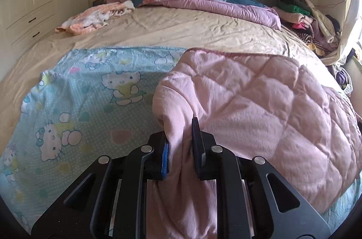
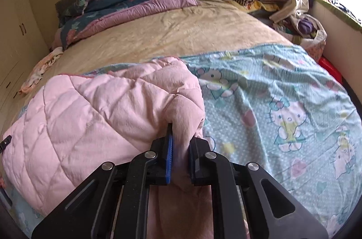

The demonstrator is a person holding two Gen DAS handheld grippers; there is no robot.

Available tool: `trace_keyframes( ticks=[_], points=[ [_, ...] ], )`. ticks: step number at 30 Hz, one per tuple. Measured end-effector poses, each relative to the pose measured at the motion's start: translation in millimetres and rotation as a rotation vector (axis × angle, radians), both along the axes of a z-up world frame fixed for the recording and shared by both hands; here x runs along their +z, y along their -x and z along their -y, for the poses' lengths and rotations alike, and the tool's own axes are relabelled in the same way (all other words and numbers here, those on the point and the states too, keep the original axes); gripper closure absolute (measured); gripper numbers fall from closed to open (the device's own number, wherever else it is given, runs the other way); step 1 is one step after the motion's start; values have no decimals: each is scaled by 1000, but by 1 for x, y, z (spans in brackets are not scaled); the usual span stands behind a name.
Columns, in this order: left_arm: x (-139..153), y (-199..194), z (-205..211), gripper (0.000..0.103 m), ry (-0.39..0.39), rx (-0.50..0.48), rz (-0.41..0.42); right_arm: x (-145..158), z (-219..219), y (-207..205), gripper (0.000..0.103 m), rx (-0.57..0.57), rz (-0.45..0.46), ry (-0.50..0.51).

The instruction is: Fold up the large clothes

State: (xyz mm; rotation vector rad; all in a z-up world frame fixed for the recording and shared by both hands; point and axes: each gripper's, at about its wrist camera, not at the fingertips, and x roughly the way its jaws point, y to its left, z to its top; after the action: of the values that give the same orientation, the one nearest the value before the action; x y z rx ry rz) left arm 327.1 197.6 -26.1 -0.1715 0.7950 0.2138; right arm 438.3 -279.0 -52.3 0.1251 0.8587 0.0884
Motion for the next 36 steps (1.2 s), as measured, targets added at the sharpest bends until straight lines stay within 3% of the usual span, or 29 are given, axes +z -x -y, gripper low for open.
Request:
trace_keyframes(
  ticks=[4, 13, 16, 18, 23, 26, 28, 29, 36],
  points=[
    [-4, -1, 2, 93, -17, -5, -13, -10, -6, -1, 92, 2, -25, 39],
    [-3, 3, 5, 88, -30, -2, -29, -13, 3, 12, 88, -28, -61, -6],
    [2, 11, 4, 79, -42, 8, -31, 1, 12, 27, 72, -40, -42, -78],
    [8, 18, 5, 70, -37, 7, -24, 13, 14, 41, 37, -46, -15, -107],
    [23, 36, 10, 46, -37, 0, -3, 43, 11, 74, 16, -13, 63, -161],
    [35, 48, 15, 29, -41, -4, 15, 61, 9, 94, 9, -1, 105, -189],
    [43, 55, 18, 12, -48, -3, 26, 69, 7, 104, 5, 2, 123, -199],
    [46, 59, 20, 9, -51, -1, 32, 74, 6, 109, 5, 11, 132, -208],
    [67, 85, 29, 9, -52, -9, 76, 95, -3, 141, 4, 34, 179, -218]
  ],
)
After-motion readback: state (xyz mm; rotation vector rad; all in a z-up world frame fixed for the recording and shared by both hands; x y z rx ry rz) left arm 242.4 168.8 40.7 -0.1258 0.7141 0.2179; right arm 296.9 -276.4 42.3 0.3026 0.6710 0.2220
